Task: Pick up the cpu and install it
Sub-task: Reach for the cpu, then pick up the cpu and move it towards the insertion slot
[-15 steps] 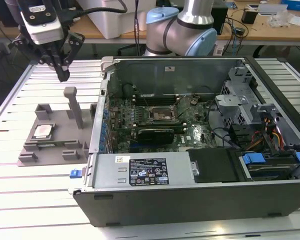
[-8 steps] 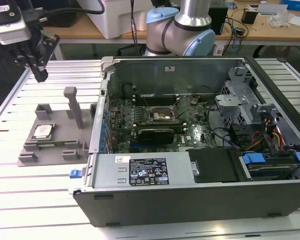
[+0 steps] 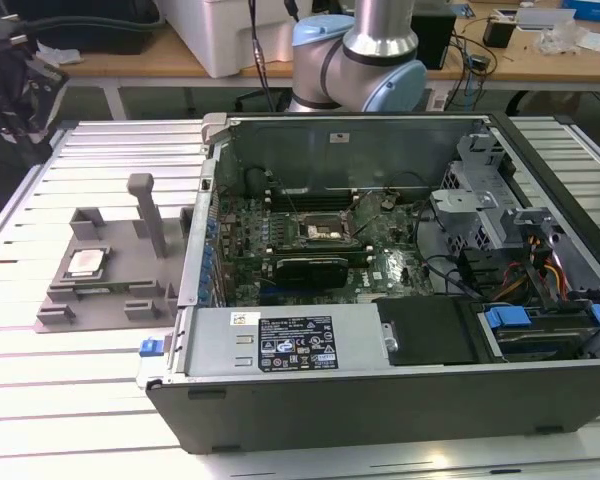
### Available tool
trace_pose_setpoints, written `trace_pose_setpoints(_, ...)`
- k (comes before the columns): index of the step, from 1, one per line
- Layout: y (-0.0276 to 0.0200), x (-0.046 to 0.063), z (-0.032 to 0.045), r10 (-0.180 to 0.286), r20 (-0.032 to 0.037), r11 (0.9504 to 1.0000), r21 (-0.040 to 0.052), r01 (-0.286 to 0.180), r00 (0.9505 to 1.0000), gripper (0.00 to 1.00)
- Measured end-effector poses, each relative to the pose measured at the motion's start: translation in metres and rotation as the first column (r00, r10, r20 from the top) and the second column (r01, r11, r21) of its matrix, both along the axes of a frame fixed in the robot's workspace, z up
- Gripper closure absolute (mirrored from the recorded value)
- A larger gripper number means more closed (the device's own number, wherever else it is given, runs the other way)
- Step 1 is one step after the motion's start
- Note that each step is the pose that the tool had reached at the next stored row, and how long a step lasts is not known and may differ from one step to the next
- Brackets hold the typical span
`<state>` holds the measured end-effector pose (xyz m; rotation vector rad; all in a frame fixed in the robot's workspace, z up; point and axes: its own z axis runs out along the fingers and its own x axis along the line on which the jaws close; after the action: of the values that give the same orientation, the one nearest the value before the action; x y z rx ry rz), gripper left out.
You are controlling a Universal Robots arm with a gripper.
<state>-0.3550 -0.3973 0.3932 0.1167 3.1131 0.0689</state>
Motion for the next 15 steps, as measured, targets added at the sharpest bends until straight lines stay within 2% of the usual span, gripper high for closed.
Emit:
trace_pose_setpoints(7,0.0001,-0.023,0.0,0.0,-0.0001,1.0,0.0,0.0,1.0,0.89)
trace_pose_setpoints(15,0.0002,-0.024,0.0,0.0,0.0,1.0,0.0,0.0,1.0,0.89)
